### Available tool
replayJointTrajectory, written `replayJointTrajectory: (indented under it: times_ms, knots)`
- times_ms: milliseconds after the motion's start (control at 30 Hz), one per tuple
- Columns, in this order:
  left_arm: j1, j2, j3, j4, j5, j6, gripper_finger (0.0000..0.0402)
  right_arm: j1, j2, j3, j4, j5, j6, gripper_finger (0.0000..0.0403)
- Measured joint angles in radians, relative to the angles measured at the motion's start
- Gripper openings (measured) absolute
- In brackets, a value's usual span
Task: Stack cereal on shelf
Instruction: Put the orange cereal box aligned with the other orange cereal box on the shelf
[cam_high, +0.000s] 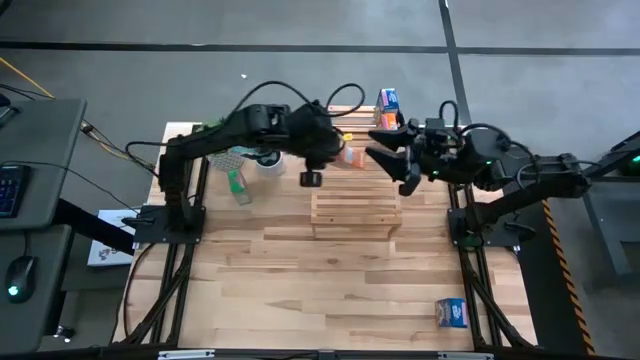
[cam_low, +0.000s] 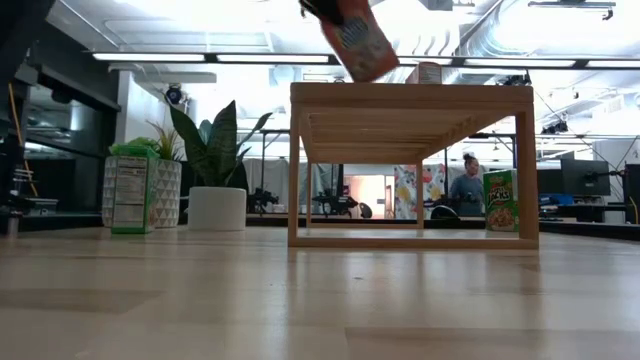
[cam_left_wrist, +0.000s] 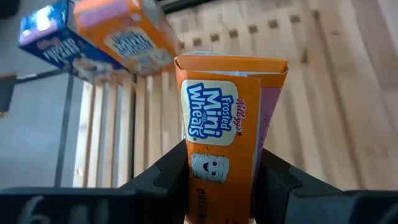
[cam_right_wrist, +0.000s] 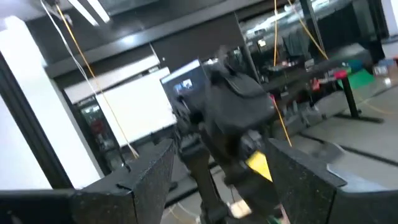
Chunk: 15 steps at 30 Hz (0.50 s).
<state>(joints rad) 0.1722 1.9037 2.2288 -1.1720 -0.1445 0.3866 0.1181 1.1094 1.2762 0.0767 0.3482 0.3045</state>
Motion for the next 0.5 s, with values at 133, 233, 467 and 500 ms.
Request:
replayJointTrajectory:
  times_ms: [133,233,467,500]
  knots:
    - [0.026,0.04,0.0,0.061,-0.001,0.032,0.0122,0.0,-0.012,0.0,0.013,-0.001,-0.017,0.0248]
    - [0.047,0.057,0.0,0.08,-0.011,0.053,0.0122,0.0,-0.014,0.0,0.013,-0.002,-0.017,0.0248]
    - [0.111,0.082,0.0,0.084,-0.041,-0.029,0.0122,0.0,-0.014,0.0,0.011,-0.003,-0.017,0.0248]
    - [0.117,0.082,0.0,0.084,-0.039,-0.035,0.0122,0.0,-0.014,0.0,0.011,-0.003,-0.017,0.0248]
